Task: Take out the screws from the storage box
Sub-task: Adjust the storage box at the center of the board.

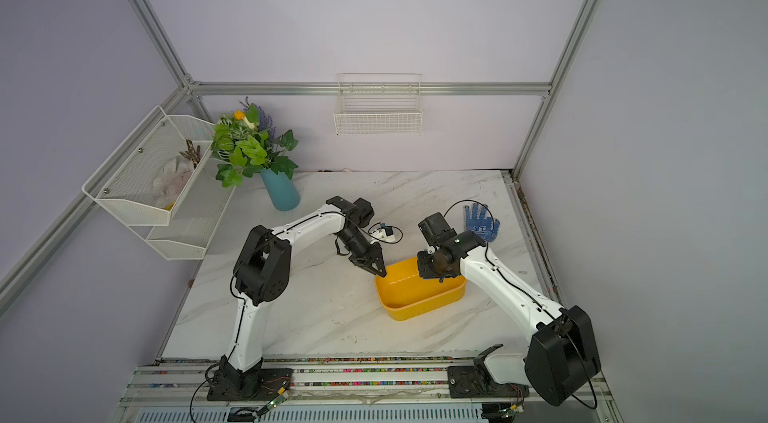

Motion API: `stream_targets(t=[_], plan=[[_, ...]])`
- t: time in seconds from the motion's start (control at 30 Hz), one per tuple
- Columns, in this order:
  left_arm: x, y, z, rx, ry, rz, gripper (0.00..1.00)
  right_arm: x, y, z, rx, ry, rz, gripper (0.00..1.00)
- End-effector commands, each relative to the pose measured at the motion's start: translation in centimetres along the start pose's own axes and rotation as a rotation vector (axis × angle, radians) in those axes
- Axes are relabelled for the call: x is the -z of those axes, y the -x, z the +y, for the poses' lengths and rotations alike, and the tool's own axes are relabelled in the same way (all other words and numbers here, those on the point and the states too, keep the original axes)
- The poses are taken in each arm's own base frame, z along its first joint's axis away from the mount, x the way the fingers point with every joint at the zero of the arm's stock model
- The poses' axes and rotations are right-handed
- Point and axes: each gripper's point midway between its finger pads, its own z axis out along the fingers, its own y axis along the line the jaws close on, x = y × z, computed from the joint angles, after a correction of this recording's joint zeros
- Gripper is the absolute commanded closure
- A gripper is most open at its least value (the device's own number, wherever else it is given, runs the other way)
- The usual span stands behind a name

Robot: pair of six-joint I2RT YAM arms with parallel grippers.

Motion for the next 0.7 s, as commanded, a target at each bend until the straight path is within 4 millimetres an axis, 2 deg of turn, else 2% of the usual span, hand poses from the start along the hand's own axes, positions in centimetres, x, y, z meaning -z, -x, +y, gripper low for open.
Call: stream_targets(t=[0.0, 0.07, 0.27, 0.37, 0.5, 0.67], plan=[[-0.4, -2.5, -2.3, 0.053, -0.163, 0.057, 0.85, -0.1, 0.2, 0.1, -0.008, 0.003, 0.004, 0.67], [-0.9, -3.6, -2.6, 0.089, -0.227, 0.086, 0.89, -0.2, 0.2, 0.1, -0.009, -0.002, 0.015, 0.67], [-1.8, -5.4, -1.2, 0.159, -0.168, 0.104, 0.86, -0.2, 0.3, 1.1, 0.003, 0.041, 0.046, 0.67], [-2.2, -6.0, -0.3, 0.187, -0.140, 0.118, 0.86, -1.0, -0.3, 1.5, 0.008, 0.065, 0.076, 0.67], [-2.5, -6.9, 1.8, 0.225, -0.039, 0.146, 0.86, -2.0, -1.3, 1.4, 0.016, 0.072, 0.105, 0.67], [-1.5, -6.6, 4.6, 0.258, 0.117, 0.122, 0.90, -1.9, -1.0, 1.5, 0.033, 0.077, 0.086, 0.67]])
